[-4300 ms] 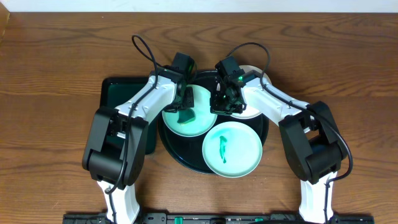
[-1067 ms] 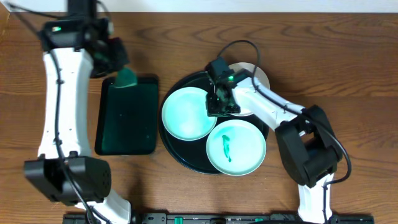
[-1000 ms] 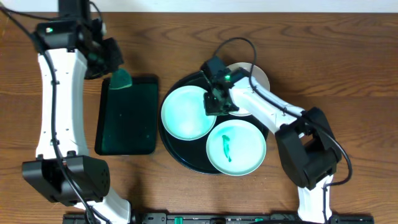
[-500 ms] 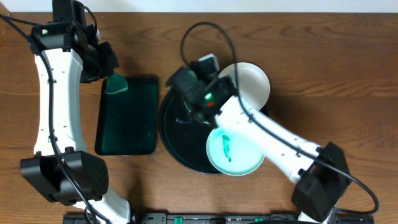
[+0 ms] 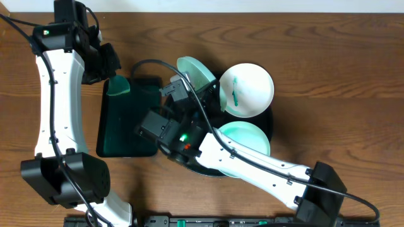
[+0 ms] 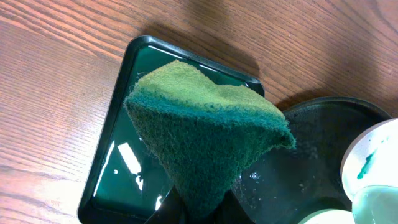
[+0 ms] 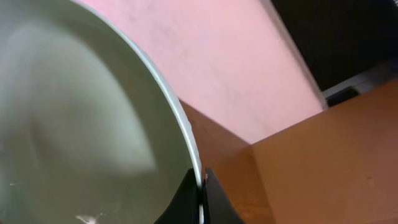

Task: Clean dirty plates on tray and stack at the side
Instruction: 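Lift the mint-green plate with the right gripper and carry it right, then lower the plate onto the table and open the right gripper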

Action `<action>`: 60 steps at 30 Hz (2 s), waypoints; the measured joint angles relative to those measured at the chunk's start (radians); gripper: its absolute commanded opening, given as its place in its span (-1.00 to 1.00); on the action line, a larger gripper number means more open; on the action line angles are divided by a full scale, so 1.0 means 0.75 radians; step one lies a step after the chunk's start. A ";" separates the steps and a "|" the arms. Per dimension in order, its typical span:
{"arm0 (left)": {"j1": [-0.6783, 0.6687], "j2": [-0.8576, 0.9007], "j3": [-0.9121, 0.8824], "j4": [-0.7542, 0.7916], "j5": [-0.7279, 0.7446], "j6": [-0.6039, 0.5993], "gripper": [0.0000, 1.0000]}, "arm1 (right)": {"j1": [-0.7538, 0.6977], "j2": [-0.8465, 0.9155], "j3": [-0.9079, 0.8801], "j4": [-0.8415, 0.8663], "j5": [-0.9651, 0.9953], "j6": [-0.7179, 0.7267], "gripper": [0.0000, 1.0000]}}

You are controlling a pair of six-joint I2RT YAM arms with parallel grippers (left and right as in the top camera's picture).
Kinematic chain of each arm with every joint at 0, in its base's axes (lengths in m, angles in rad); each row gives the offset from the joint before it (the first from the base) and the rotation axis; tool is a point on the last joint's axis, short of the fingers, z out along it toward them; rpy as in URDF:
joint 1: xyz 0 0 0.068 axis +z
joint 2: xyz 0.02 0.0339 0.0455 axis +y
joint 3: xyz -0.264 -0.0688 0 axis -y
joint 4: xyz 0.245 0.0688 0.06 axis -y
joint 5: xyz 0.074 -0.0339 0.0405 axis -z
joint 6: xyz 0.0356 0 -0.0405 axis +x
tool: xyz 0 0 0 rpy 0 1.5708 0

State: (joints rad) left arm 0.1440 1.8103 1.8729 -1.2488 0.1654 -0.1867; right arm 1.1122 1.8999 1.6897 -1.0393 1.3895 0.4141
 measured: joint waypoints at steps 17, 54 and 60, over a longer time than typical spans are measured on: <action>-0.021 0.000 0.000 -0.001 -0.001 -0.035 -0.87 | -0.424 -0.020 0.000 0.004 -1.107 -0.005 -0.98; -0.116 0.000 0.000 0.019 -0.020 -0.037 -0.85 | -1.912 -0.317 -0.824 0.422 -1.906 -0.178 -0.98; -0.116 0.000 0.000 0.020 -0.020 -0.037 -0.86 | -1.926 -0.317 -0.951 0.695 -1.887 -0.231 -0.62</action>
State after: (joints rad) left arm 0.0570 1.8103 1.8729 -1.2335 0.1505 -0.2142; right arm -0.3325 1.6623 0.9768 -0.5179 -0.0254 0.2405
